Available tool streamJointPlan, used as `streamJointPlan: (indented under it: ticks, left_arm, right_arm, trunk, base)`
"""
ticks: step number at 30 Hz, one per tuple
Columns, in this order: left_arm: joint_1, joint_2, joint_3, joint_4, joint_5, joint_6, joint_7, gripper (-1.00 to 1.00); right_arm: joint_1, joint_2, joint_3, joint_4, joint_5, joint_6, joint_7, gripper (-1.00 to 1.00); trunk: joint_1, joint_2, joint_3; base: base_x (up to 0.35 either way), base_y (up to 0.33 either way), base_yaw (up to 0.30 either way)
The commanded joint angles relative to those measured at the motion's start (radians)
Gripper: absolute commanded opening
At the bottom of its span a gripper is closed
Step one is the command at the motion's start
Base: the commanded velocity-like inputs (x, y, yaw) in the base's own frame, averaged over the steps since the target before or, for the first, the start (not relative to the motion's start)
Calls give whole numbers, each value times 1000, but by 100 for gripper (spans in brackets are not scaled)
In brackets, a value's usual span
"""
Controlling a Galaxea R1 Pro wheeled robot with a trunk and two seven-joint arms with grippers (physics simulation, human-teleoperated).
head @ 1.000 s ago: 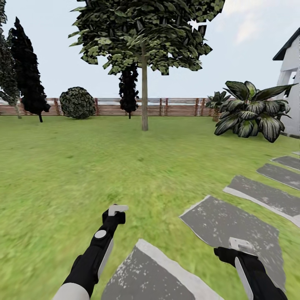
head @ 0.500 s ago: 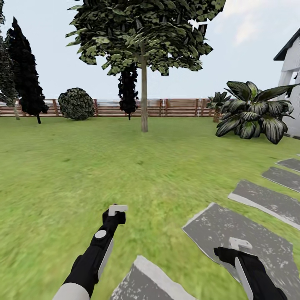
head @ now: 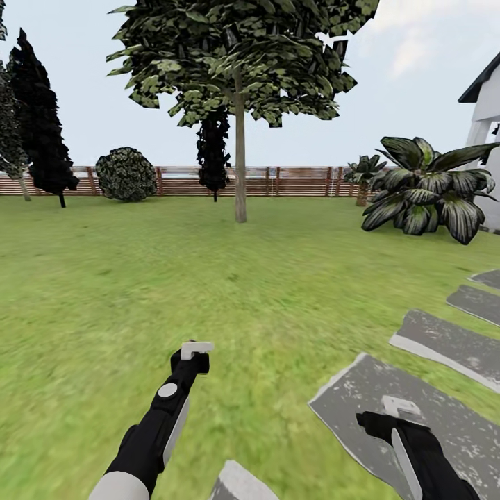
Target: In the garden, pick up the pesticide atomizer on the floor and spray pesticide onto both trees until each tree trunk is fully covered.
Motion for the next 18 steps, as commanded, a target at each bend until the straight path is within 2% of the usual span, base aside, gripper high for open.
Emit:
streamJointPlan:
  ticks: [1,18]
  left_arm:
    - [0,0,0,0,0,0,0,-100]
    - [0,0,-1,0,0,0,0,-100]
  right_arm:
    - [0,0,0,0,0,0,0,100]
    - [0,0,0,0,0,0,0,100]
  trunk:
    - [0,0,0]
    - [0,0,0]
  base:
    - [338,0,0]
    - [338,0,0]
